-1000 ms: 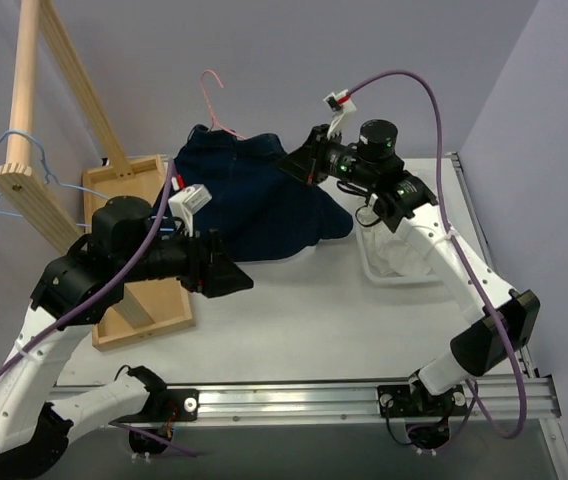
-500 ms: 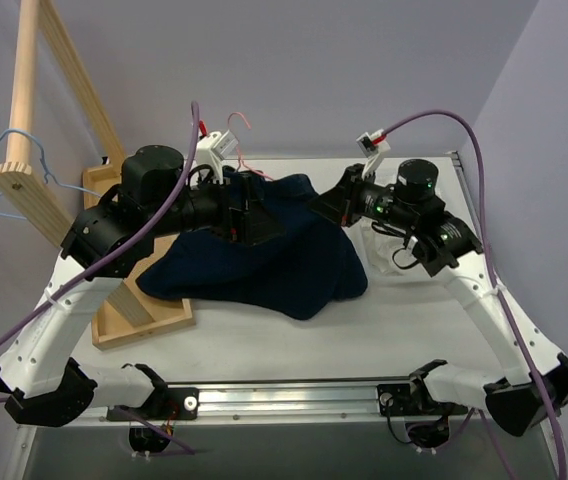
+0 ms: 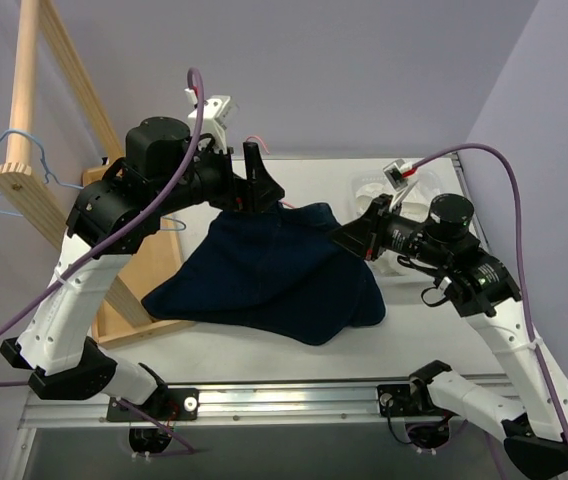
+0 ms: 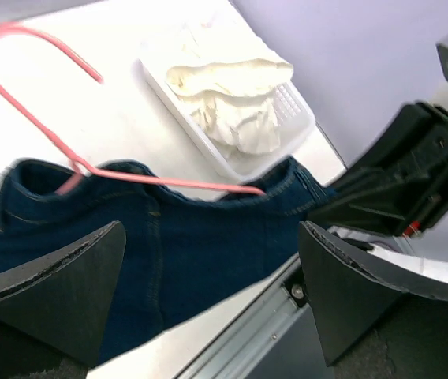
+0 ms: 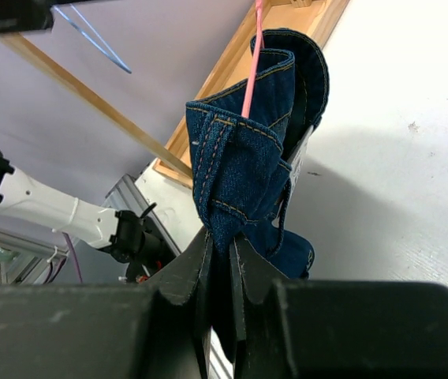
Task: Remove the skirt from the hanger
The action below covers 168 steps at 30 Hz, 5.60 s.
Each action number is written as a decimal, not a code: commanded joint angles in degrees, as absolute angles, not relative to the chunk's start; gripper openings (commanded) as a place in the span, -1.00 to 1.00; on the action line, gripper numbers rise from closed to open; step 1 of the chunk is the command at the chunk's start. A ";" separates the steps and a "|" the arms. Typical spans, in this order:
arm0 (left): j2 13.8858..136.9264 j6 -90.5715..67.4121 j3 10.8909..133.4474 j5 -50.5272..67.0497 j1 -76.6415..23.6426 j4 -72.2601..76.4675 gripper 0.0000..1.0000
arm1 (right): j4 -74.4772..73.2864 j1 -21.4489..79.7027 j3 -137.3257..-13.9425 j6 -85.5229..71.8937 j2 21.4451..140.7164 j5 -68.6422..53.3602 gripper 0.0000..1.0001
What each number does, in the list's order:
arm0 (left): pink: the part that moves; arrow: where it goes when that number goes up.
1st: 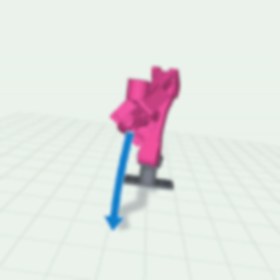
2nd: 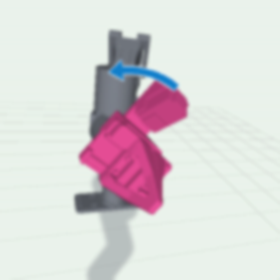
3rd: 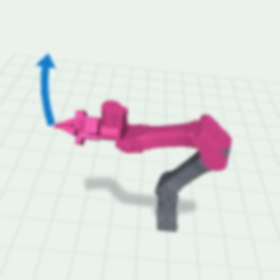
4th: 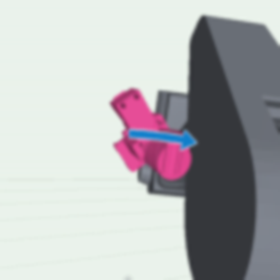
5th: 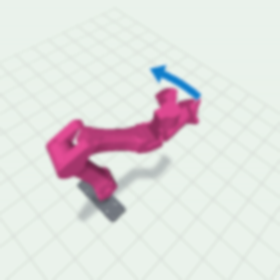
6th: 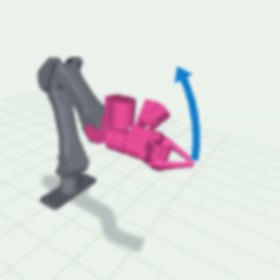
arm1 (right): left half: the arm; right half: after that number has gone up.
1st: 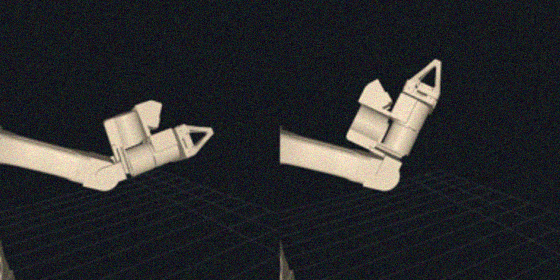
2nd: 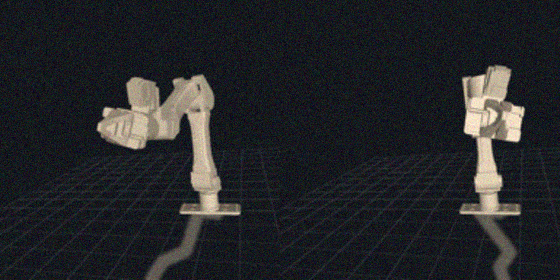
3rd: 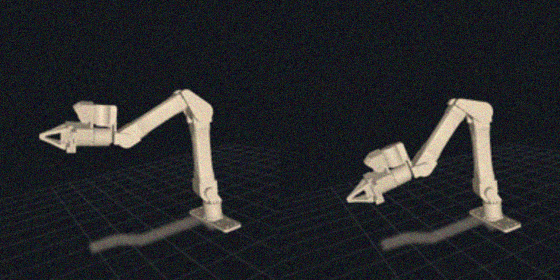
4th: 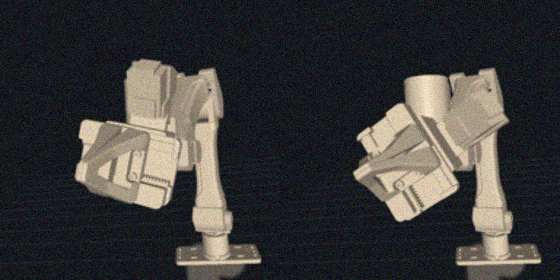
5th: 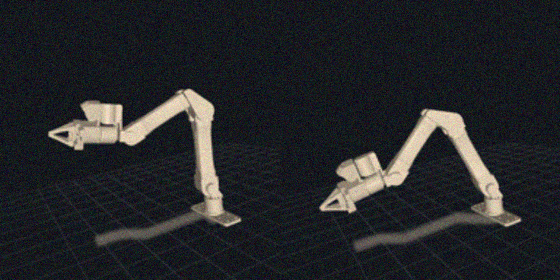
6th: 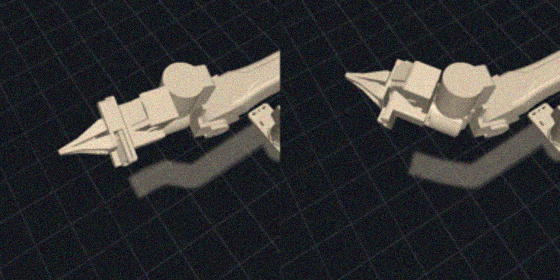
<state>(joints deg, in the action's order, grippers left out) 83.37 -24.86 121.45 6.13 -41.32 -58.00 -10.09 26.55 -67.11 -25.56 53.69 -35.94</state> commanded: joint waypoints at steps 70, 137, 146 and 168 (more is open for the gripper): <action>89.56 -28.92 117.16 14.06 -34.28 -49.39 -0.01 | -6.24 26.10 -72.07 -31.03 43.59 -33.14 -1.00; 84.37 -18.46 115.22 11.25 -37.09 -54.40 -0.95 | -31.64 26.19 -87.36 -42.45 66.79 -12.04 0.55; 86.13 -17.40 117.42 11.08 -37.26 -55.28 -0.95 | -36.03 28.82 -91.31 -41.49 70.84 -10.20 0.58; 85.96 -17.23 116.72 9.40 -38.50 -55.81 -0.95 | -40.87 38.14 -93.60 -47.37 74.71 7.12 0.30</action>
